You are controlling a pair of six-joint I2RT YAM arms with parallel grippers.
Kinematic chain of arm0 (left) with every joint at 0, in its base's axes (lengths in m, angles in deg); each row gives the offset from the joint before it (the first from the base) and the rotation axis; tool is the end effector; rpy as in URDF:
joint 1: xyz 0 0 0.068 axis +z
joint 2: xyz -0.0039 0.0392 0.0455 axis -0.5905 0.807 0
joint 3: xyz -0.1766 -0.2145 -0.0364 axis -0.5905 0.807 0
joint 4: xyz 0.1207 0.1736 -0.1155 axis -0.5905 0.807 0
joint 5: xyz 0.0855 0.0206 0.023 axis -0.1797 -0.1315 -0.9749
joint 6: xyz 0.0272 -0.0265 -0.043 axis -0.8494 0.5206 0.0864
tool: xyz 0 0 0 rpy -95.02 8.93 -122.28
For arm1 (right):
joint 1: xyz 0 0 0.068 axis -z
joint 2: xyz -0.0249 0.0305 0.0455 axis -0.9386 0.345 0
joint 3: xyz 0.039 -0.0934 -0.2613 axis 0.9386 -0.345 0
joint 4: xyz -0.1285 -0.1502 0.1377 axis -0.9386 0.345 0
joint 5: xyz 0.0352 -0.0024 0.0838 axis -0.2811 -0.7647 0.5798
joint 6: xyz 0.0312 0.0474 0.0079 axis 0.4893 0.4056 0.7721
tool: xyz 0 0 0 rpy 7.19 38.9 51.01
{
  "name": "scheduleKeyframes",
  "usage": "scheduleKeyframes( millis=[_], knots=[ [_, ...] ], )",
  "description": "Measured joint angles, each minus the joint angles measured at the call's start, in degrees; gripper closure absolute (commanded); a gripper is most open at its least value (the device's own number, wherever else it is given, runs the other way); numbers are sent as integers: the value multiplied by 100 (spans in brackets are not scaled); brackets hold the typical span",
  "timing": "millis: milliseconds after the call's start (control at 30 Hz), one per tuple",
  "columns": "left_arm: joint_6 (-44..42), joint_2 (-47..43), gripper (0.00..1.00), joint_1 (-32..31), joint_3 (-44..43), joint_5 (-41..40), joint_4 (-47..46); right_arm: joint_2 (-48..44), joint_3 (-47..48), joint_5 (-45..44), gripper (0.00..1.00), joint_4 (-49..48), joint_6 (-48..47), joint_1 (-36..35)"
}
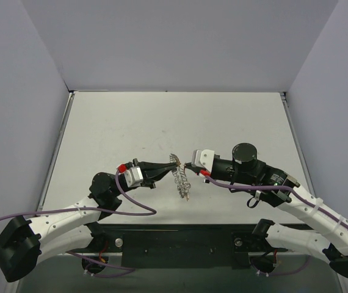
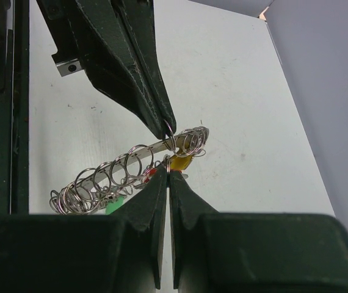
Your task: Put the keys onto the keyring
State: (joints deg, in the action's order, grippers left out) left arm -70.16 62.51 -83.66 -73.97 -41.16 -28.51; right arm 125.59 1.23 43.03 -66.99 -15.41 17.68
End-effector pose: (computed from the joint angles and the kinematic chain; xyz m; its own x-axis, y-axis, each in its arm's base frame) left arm 0.1091 -0.1452 0.3123 0.3243 -0.3301 -0.8865 0.9206 0.3257 0.2155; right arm 0.0971 0.1523 0.3958 0.4715 -0.1524 -0.8686 -0.8508 0.1805 -0.4935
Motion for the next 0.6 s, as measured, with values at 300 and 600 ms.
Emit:
scheduleKeyframes(
  millis=[300, 600],
  knots=[
    [87, 0, 100, 0, 17, 85, -35, 0, -57, -11, 100, -184, 120, 2],
    [190, 0, 100, 0, 20, 168, -35, 2, -57, -11, 100, -275, 179, 0]
  ],
)
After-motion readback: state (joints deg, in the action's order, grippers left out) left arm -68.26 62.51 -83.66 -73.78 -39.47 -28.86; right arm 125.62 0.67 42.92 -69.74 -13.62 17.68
